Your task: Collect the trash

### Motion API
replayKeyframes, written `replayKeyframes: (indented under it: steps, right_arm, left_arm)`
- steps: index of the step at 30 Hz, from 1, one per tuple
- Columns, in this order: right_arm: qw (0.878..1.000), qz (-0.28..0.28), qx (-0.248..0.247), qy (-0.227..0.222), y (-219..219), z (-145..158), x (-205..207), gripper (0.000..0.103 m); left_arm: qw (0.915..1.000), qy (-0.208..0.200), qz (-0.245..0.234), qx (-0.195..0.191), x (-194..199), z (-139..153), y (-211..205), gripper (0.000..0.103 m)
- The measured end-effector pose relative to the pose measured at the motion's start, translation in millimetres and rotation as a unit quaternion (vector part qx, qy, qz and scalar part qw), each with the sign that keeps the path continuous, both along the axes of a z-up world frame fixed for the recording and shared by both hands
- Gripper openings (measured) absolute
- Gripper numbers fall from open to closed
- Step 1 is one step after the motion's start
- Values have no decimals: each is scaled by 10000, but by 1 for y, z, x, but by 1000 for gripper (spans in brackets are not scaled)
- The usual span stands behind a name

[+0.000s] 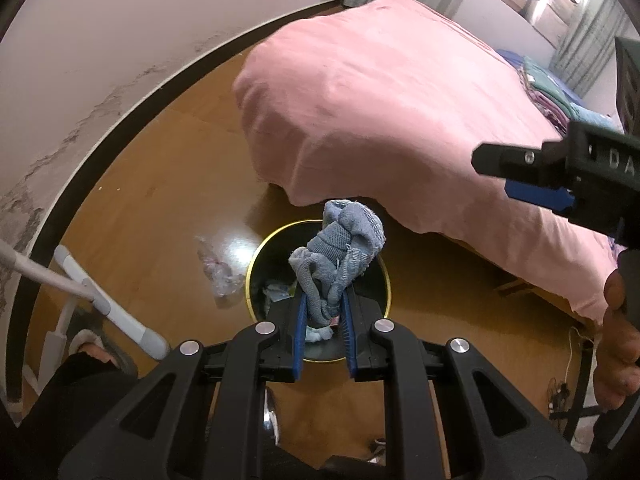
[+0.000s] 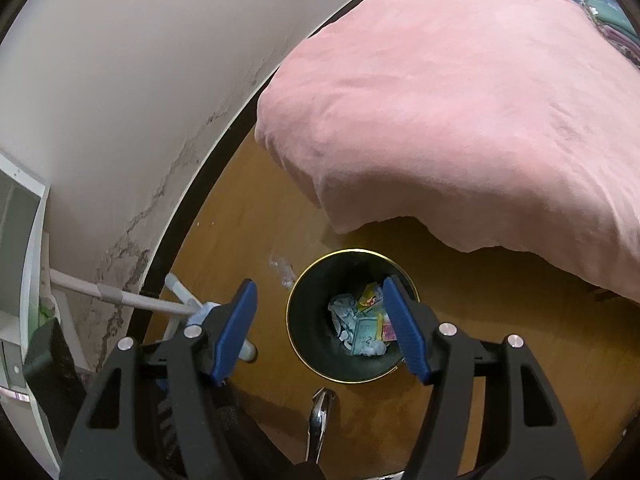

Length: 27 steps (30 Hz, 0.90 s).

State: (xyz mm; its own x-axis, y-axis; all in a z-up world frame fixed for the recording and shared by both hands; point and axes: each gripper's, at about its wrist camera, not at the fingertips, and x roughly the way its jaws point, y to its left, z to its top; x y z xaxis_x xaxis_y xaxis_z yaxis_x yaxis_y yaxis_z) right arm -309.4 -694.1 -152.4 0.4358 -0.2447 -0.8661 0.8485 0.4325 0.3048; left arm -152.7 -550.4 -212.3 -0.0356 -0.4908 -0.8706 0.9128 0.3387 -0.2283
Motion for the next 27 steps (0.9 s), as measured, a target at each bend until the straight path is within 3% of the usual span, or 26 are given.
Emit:
replayKeyframes:
  steps: [6, 10, 17, 20, 27]
  right_arm:
    - [9994, -280, -136, -138, -7, 14, -17, 66]
    - [9986, -403, -235, -237, -9, 25, -28, 67]
    - [9978, -342, -506, -261, 1, 47, -26, 71]
    - [9975, -239, -582, -317, 7, 58, -23, 72]
    - [9904, 285, -1242, -533, 48, 124, 6, 79]
  left_arm:
    - [9997, 108, -205, -86, -13, 2, -16, 19]
    - [9995, 164, -188, -191, -16, 8, -22, 53]
    - [9991, 15, -160, -403, -13, 30, -14, 73]
    - [9983, -287, -76, -509, -9, 53, -2, 84]
    - [9925, -992, 293, -654, 24, 134, 61, 91]
